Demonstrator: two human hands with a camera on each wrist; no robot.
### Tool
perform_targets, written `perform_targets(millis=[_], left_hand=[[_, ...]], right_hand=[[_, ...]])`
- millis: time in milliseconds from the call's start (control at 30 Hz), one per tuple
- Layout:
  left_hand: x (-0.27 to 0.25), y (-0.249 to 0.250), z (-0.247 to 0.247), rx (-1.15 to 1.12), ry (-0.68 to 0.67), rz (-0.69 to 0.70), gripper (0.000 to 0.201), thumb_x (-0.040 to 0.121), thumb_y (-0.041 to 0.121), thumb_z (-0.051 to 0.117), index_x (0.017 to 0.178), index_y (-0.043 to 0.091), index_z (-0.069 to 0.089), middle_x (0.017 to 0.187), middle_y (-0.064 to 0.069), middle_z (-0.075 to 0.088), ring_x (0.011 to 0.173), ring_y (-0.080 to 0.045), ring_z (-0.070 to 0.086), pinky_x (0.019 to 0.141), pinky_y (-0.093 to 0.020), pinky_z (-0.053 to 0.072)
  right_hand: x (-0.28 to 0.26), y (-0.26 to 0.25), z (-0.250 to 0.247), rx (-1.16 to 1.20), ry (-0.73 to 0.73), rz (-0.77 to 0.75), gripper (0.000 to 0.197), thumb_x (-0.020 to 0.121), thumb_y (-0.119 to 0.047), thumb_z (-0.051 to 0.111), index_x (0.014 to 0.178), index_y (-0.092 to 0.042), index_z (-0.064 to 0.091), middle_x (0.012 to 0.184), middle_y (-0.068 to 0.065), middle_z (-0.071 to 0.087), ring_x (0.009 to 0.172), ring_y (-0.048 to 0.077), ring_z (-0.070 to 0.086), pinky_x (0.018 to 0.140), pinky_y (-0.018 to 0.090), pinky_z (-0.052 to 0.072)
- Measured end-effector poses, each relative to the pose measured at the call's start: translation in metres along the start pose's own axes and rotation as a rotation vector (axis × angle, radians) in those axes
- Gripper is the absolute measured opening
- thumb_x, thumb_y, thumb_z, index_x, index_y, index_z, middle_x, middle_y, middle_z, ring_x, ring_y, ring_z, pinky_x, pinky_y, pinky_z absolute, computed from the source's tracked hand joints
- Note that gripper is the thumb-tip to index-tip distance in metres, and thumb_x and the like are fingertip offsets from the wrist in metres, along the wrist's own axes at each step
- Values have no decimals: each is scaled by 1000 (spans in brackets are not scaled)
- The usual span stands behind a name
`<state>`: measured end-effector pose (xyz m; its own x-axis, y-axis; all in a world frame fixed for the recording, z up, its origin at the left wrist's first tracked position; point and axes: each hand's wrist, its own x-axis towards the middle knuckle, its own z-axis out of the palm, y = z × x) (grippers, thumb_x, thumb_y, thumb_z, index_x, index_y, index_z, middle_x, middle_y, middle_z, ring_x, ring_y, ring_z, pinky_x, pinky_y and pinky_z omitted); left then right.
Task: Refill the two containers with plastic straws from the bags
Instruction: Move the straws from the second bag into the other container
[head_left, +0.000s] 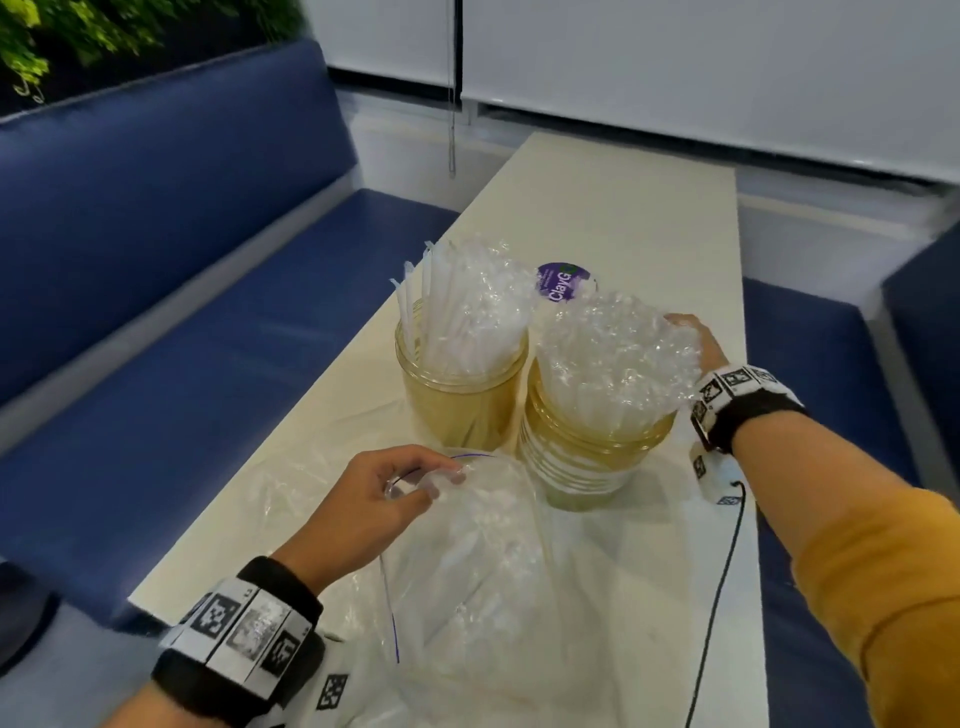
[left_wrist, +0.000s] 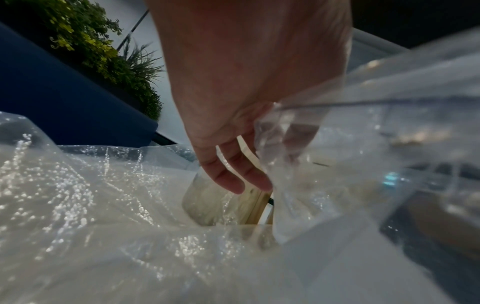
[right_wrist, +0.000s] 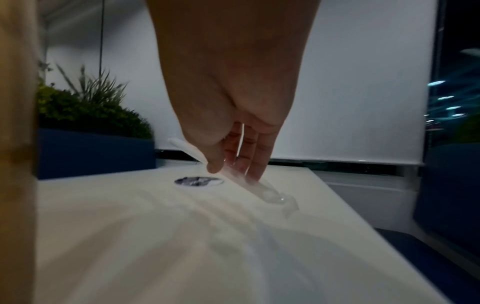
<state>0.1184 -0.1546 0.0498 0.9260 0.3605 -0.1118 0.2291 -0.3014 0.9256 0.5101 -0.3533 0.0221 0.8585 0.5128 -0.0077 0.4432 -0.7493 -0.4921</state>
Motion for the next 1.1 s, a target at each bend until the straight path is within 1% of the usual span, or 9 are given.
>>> perform_targets(millis=[100,233,333,500,633,800,933,1067,1100], left_hand=[[-2,-2,-1,6,-36,30,30,94,0,61,103,24,78,109,13,76,106,-17,66,94,-34,52],[-4,-3,-5,11,-90,69,31,94,0,62,100,24,79,108,13,76,106,-8,66,93,-28,49],[-4,-6,-8,7,-102,68,32,92,-1,63,98,25,80,107,13,76,101,-5,67,93,-29,50],[-3,-7,-14,10,-138,53,34,91,-2,61,99,25,80,108,14,76,108,-13,66,102,-40,52],[-1,-7,-17,6,-170,64,35,89,-4,60,96,25,80,106,13,76,103,-17,67,99,-39,53],[-3,-8,-20,-20,-210,72,38,88,-7,59,96,24,79,103,13,77,100,-5,67,91,-25,51],[-3,-12,-22,-48,-222,73,37,88,-7,59,98,23,79,103,12,77,105,-7,66,96,-28,52],[-1,-12,-23,-62,-225,94,37,88,-8,60,96,22,79,103,11,78,107,-6,67,98,-31,52],[0,-12,-23,-61,-225,101,37,88,-8,60,96,22,79,103,11,78,107,-6,67,99,-32,52]], right_hand=[[-24,-15,-42,-185,145,-30,43,96,1,57,137,-9,58,131,19,60,118,36,58,103,46,48],[-58,-56,-102,-27,370,-9,31,92,-6,56,123,-10,56,101,8,61,89,26,60,81,37,52],[-87,-98,-140,118,553,-51,33,84,-10,61,114,-18,51,86,-5,61,84,23,64,80,39,54],[-139,-166,-160,366,745,-223,113,72,-3,73,157,-26,3,85,-4,63,82,13,66,82,29,56],[-162,-197,-148,244,709,-280,134,68,-3,81,157,-33,-14,89,-2,61,77,17,64,75,39,61],[-176,-206,-116,140,593,-212,136,70,4,81,156,-40,-15,88,0,58,68,12,63,68,31,62],[-178,-194,-68,119,526,-85,121,76,2,73,154,-45,-7,89,-1,59,65,18,66,64,37,61],[-182,-192,-49,77,506,12,28,99,-21,53,126,-20,48,86,3,66,72,23,67,71,48,59],[-182,-193,-50,90,544,12,22,104,-31,45,114,-15,56,82,3,67,70,22,65,70,46,58]])
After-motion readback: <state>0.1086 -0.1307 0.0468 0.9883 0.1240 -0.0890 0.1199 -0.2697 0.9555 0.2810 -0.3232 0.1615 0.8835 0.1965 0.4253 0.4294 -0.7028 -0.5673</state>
